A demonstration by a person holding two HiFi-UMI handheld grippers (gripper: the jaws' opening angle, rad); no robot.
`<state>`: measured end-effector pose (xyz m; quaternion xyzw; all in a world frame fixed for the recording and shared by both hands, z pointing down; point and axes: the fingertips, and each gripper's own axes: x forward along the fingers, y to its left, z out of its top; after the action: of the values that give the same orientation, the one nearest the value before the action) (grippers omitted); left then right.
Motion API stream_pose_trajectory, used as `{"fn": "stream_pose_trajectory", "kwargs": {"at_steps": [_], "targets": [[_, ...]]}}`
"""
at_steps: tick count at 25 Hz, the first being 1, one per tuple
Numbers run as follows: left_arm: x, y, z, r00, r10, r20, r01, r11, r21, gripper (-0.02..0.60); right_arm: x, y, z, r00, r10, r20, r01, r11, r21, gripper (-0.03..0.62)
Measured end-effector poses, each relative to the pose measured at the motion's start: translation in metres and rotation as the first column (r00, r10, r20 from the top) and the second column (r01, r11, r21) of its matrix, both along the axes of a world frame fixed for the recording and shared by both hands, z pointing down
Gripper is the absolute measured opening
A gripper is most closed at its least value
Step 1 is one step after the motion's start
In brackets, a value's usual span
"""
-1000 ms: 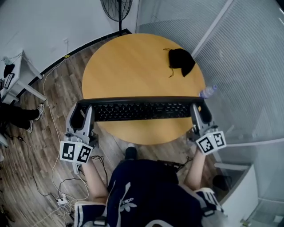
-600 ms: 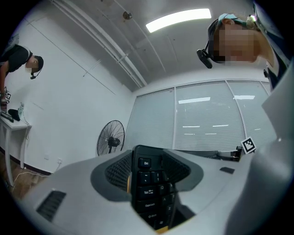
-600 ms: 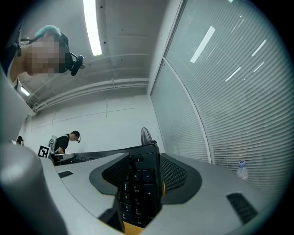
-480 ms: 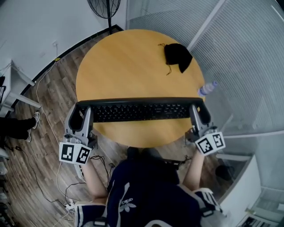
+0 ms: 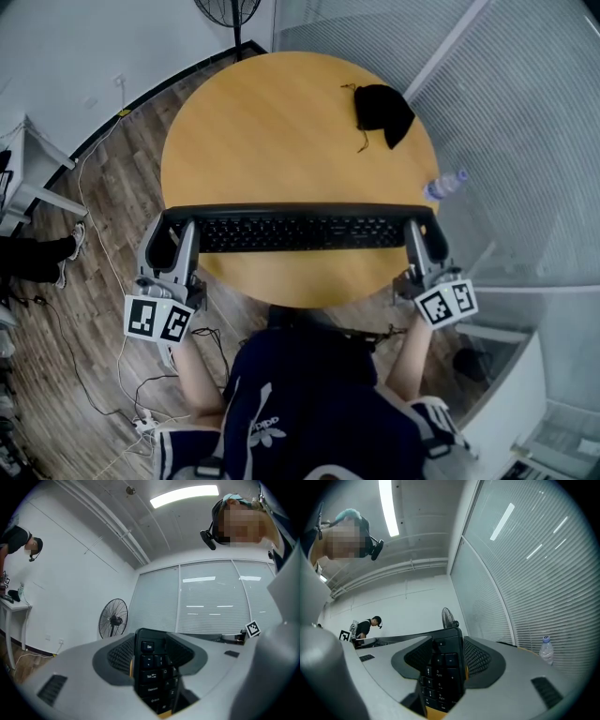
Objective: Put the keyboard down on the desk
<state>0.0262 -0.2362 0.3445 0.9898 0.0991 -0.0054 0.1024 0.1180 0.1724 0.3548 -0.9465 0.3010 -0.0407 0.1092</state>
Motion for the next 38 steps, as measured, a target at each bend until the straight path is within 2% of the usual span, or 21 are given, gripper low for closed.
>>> {"fn": "stream_pose_trajectory", "kwargs": {"at_steps": [10,16,20,25,38], "targets": [[0.003,0.008,-0.008,1.0,-0.001,-0.013,0.001,1.0,0.002,0.198,0.007,0.008,-0.008,1.0,-0.01,-0.003,0.009,1.0,-0.008,0.198],[0.008,0.023,-0.007,1.0,-0.001,0.0,0.001,1.0,0.007,0.198,0.012,0.021,-0.007,1.0,-0.019,0.0,0.019,1.0,-0.005,0.198],[0.005,0.023,-0.004,1.0,-0.015,0.014,0.014,1.0,0.013,0.198,0.008,0.021,-0.004,1.0,-0.009,0.002,0.009,0.999,-0.034,0.198],[0.009,0.019,0.018,0.997,-0.058,0.052,0.056,0.998,0.027,0.198,0.014,0.017,0.017,0.999,0.041,0.017,-0.04,0.997,-0.061,0.198],[0.031,0.022,0.089,0.983,-0.061,0.173,0.059,0.998,0.013,0.199,0.03,0.018,0.073,0.99,0.082,0.114,-0.067,0.99,-0.127,0.198]]}}
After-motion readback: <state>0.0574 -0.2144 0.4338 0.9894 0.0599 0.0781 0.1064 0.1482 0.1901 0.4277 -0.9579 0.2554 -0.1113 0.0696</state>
